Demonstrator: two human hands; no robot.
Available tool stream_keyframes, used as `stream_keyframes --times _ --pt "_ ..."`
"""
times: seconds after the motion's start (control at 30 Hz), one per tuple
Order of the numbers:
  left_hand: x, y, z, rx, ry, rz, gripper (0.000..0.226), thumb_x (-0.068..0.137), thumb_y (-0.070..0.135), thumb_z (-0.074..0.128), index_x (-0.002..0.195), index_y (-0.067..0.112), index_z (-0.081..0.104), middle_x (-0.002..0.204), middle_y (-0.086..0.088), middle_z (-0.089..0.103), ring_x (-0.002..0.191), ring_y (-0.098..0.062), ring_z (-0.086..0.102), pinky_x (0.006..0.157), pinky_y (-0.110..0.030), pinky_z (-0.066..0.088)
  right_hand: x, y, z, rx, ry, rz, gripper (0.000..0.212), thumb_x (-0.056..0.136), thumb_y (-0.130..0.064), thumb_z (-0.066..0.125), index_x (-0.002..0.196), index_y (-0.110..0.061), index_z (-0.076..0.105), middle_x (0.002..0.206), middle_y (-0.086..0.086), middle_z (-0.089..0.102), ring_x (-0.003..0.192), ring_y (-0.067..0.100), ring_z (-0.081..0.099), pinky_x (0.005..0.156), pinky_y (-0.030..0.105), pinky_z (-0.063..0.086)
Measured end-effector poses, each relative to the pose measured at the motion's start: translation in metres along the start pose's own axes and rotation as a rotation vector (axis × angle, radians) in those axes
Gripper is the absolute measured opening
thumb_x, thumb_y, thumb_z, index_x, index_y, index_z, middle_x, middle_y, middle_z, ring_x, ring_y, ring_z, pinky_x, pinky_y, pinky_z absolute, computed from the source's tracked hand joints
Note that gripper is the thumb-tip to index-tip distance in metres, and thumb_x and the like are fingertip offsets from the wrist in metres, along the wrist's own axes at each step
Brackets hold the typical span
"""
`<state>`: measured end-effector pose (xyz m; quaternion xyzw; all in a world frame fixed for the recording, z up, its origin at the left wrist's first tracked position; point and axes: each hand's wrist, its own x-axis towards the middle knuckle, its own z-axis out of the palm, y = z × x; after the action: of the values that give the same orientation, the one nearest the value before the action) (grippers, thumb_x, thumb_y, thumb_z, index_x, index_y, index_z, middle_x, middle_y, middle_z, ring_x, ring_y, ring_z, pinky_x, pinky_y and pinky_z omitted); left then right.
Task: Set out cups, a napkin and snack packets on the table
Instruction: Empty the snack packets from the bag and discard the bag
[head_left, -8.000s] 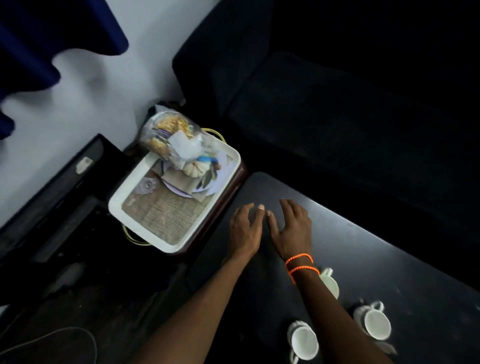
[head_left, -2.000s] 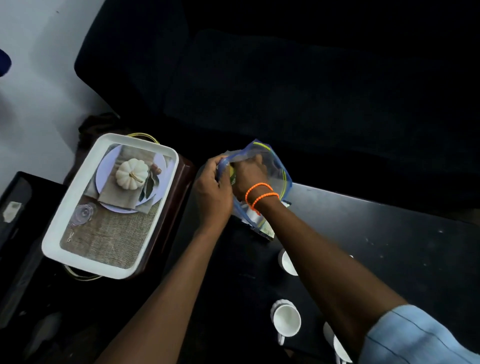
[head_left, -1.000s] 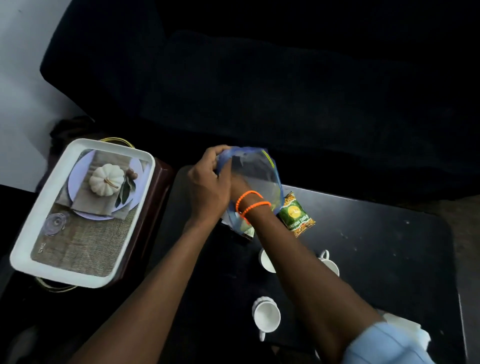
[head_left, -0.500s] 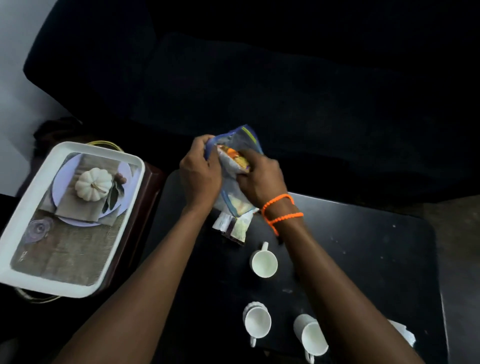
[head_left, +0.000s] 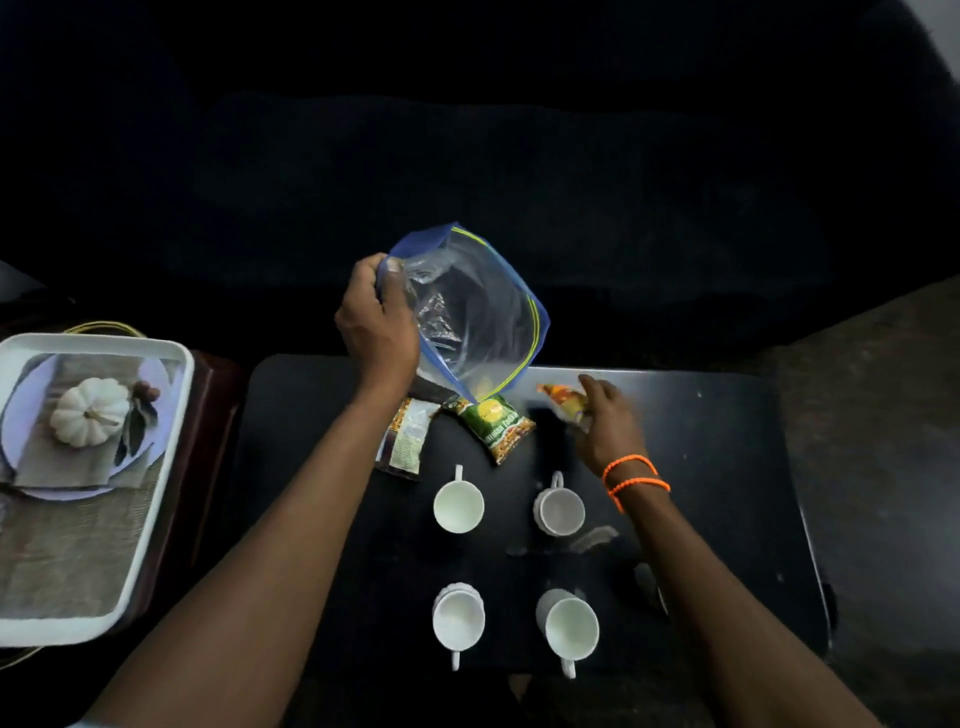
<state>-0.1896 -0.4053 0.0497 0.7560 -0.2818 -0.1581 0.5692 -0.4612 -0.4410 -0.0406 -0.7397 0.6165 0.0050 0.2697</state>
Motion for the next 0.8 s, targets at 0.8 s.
stream_keyframes --times 0.8 --pt "-0.132 0.077 0.127 -0.384 -0.596 -0.407 0.041 0.073 0.053 0.077 0.1 0.024 0.065 0.105 -0.012 0.072 0.093 -0.025 0.075 0.077 -0.04 0.062 -0.02 -0.009 -0.118 1.432 -0.271 -0.124 0.042 0.086 0.013 0.063 0.125 -0.001 0.063 0.104 0.012 0.074 0.089 0.022 0.074 0.072 0.03 0.061"
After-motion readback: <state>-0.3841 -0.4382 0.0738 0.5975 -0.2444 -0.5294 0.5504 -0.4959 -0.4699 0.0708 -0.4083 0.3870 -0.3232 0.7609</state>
